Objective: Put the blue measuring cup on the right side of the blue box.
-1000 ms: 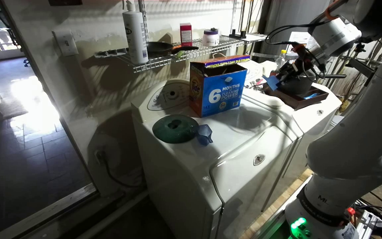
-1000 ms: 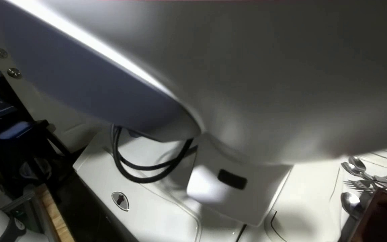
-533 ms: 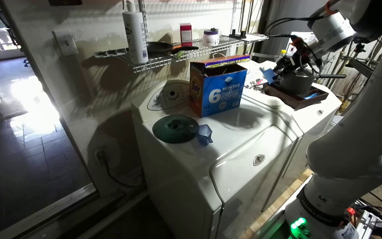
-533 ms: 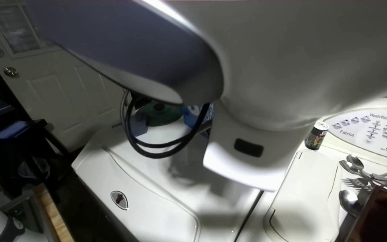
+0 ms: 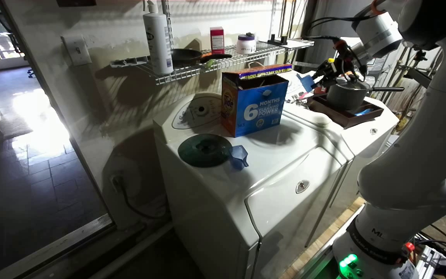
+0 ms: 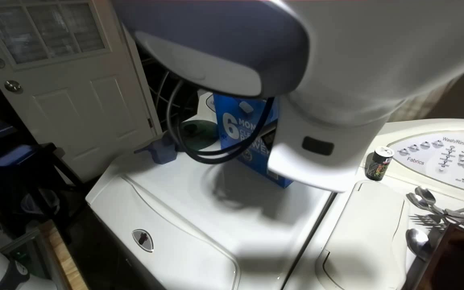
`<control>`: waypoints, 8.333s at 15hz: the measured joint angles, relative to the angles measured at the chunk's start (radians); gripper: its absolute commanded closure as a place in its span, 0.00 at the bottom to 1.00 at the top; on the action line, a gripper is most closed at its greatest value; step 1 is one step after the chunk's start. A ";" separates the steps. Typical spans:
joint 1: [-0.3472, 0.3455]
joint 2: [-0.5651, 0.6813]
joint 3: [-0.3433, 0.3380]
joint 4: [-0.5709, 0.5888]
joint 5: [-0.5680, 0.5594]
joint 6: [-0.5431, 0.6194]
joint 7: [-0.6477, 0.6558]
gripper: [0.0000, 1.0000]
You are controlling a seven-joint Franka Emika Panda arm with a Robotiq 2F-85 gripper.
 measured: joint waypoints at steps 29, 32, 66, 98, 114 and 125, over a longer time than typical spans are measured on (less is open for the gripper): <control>0.004 0.174 0.021 0.227 -0.075 -0.104 0.293 0.76; -0.001 0.176 0.021 0.260 -0.075 -0.144 0.305 0.76; -0.009 0.265 0.067 0.384 -0.025 -0.278 0.342 0.76; -0.005 0.304 0.094 0.385 -0.023 -0.277 0.342 0.52; -0.004 0.325 0.109 0.387 -0.024 -0.278 0.341 0.41; 0.009 0.347 0.138 0.389 -0.024 -0.279 0.340 0.00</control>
